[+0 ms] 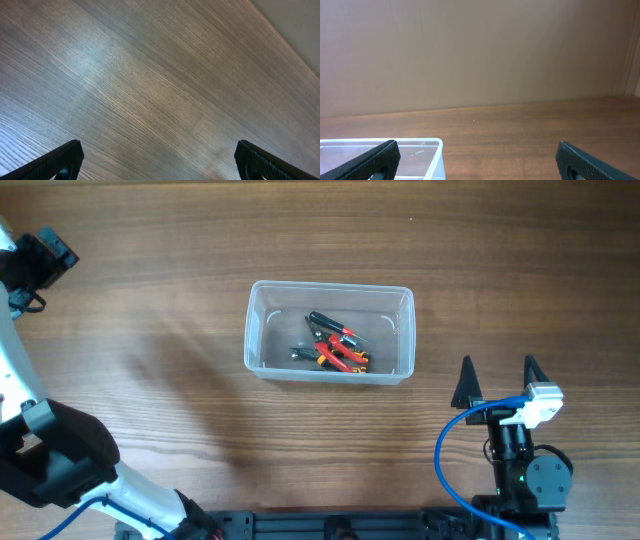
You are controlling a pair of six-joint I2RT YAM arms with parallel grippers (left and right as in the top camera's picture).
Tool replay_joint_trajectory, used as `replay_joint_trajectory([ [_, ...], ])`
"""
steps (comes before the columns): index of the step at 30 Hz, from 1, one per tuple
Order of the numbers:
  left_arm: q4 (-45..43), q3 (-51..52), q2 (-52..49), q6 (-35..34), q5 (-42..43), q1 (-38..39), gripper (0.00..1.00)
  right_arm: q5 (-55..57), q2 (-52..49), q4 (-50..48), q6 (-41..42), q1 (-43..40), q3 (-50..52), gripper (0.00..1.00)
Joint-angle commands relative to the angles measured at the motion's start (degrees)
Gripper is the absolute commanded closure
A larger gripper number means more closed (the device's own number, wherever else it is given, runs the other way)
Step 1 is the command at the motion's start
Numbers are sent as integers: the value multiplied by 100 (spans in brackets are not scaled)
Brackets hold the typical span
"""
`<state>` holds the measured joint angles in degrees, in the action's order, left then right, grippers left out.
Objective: Pack container
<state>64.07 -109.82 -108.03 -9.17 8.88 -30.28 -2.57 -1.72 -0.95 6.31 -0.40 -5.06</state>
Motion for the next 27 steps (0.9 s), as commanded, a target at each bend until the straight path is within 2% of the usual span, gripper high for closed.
replay_joint_trajectory([
  [1,-15,20,9,-50,28,15,0,66,138,-24,297,22,129,0],
  [9,-15,20,9,-50,28,15,1,125,157,-15,632,22,481,0],
  [16,-15,20,7,-50,28,15,0,-247,157,57,-625,24,479,0],
  [27,-15,20,9,-50,28,15,0,-243,157,57,-621,22,476,0],
])
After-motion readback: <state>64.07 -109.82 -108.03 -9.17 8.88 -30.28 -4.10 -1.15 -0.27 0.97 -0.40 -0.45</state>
